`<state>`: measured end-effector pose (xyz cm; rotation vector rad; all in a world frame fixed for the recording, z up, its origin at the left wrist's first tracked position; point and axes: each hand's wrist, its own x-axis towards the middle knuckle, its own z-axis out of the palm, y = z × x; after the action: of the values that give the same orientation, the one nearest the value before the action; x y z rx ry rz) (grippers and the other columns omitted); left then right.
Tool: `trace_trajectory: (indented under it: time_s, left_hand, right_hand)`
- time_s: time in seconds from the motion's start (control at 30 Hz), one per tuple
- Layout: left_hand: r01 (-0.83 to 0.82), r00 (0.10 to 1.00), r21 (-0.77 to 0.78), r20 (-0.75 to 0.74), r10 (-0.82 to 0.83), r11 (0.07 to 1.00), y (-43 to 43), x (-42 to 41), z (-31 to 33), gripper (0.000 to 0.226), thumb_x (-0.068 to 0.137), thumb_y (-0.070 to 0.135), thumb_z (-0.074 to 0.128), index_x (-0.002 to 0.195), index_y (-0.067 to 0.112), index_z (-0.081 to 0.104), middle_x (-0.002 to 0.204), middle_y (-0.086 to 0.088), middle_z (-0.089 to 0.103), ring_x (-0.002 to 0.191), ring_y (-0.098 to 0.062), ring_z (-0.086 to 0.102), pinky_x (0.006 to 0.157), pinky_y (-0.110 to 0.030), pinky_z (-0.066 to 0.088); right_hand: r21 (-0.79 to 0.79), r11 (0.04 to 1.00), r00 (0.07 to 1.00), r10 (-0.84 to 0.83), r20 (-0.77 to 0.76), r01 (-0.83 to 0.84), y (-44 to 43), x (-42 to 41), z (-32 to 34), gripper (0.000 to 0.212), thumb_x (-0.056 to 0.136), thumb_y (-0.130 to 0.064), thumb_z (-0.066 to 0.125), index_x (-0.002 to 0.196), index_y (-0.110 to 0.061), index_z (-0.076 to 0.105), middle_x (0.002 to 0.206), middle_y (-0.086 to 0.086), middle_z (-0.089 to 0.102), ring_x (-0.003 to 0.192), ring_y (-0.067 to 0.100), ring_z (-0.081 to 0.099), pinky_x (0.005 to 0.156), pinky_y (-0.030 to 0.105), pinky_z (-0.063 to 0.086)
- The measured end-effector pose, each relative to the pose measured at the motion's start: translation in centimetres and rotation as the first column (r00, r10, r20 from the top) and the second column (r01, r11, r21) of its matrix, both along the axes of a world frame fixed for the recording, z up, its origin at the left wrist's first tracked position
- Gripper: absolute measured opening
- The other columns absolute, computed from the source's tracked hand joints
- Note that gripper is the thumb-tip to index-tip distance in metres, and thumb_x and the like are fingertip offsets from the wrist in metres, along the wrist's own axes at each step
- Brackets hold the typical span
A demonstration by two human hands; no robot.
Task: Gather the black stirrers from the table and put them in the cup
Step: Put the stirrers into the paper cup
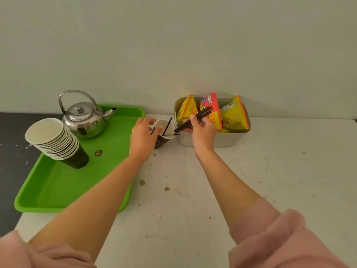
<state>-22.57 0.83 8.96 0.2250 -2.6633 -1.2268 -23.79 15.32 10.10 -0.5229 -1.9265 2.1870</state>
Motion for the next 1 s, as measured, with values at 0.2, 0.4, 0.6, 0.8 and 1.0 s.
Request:
trace_trajectory:
  time_s: [0.2,0.4,0.6,0.8,1.0]
  left_hand:
    - [-0.022,0.990,-0.015,0.139,0.024,1.000,-0.1,-1.7,-0.7,0.044,0.088,0.040,0.052,0.123,0.012,0.056,0.121,-0.010,0.061,0.099,-0.025,0.060,0.085,-0.039,0.047]
    - [-0.017,0.982,0.035,0.186,0.011,0.999,-0.5,-1.9,-0.8,0.040,0.090,0.038,0.051,0.120,0.012,0.060,0.116,-0.013,0.067,0.102,-0.030,0.062,0.082,-0.035,0.047]
    - [-0.014,0.985,0.078,0.174,0.000,0.997,-0.7,-1.9,-1.0,0.040,0.091,0.036,0.050,0.119,0.010,0.060,0.115,-0.015,0.067,0.096,-0.026,0.062,0.076,-0.029,0.046]
    - [0.015,0.987,0.102,0.160,-0.031,0.995,-1.5,-1.4,-1.1,0.039,0.091,0.035,0.050,0.118,0.010,0.061,0.114,-0.013,0.068,0.086,-0.018,0.059,0.075,-0.027,0.045]
    - [0.029,0.987,0.137,0.151,-0.049,0.990,-2.0,-1.2,-1.3,0.037,0.090,0.034,0.051,0.116,0.010,0.063,0.110,-0.011,0.069,0.081,-0.017,0.059,0.071,-0.026,0.044]
  right_hand:
    - [0.176,0.984,1.000,0.000,-0.001,0.000,-1.4,-1.4,-1.0,0.018,0.090,-0.014,0.056,0.095,0.002,0.063,0.099,0.021,0.071,0.080,0.023,0.069,0.061,0.026,0.059]
    - [0.228,0.974,0.999,-0.010,-0.038,0.019,-2.2,-0.9,-1.2,0.019,0.090,-0.014,0.057,0.098,0.002,0.063,0.105,0.020,0.070,0.090,0.025,0.069,0.063,0.024,0.059]
    - [0.222,0.974,0.998,-0.044,-0.034,0.051,-3.0,0.1,-1.7,0.020,0.090,-0.015,0.057,0.101,0.000,0.063,0.105,0.020,0.071,0.083,0.022,0.068,0.075,0.039,0.060]
    - [0.267,0.963,1.000,-0.024,-0.004,0.024,-4.5,1.2,-2.6,0.018,0.088,-0.020,0.061,0.094,-0.004,0.067,0.096,0.015,0.073,0.085,0.017,0.067,0.082,0.039,0.058]
    - [0.459,0.887,0.998,0.065,-0.015,-0.051,-4.8,0.6,-2.2,0.022,0.088,-0.022,0.060,0.089,-0.001,0.066,0.090,0.016,0.075,0.082,0.023,0.069,0.068,0.026,0.051]
